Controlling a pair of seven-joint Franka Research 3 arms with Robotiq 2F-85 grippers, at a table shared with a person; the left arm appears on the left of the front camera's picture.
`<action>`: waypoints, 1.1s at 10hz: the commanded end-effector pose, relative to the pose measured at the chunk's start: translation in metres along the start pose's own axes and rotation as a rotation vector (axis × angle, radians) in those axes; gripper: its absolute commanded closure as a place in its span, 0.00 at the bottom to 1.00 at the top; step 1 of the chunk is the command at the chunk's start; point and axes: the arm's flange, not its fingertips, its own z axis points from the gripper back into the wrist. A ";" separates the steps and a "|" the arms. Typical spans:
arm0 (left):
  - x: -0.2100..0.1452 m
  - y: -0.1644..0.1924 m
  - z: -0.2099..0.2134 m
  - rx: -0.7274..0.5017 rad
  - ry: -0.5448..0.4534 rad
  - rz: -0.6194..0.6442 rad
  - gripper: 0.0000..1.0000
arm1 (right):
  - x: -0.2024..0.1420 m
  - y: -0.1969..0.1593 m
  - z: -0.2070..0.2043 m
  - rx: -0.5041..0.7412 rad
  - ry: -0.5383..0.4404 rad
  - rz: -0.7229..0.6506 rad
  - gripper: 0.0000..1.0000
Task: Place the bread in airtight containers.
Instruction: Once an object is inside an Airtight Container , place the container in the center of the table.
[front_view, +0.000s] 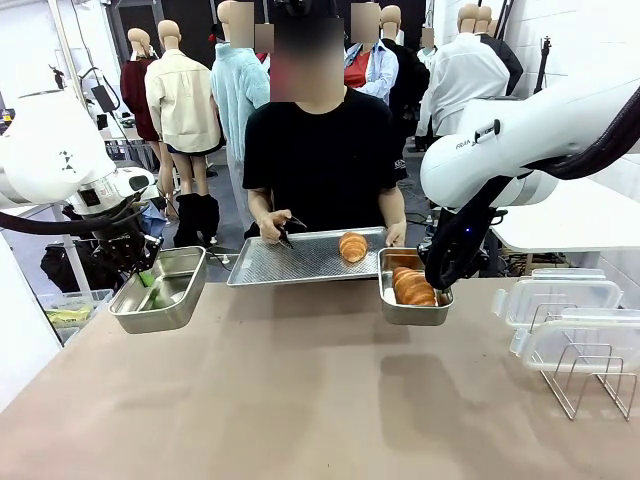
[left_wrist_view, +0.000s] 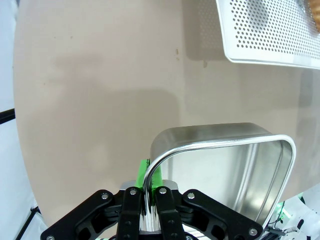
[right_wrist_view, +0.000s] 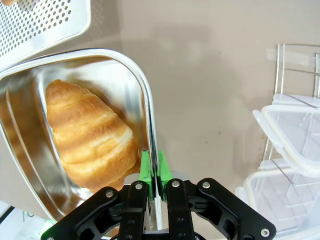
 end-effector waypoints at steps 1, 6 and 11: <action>0.003 0.000 0.003 -0.003 -0.012 0.011 1.00 | -0.001 0.004 -0.009 -0.025 0.005 0.004 1.00; 0.003 0.000 0.003 -0.003 -0.012 0.011 1.00 | -0.003 -0.002 -0.072 -0.020 0.048 -0.004 1.00; 0.003 0.000 0.003 -0.003 -0.012 0.011 1.00 | -0.007 0.000 -0.093 -0.027 0.036 0.007 1.00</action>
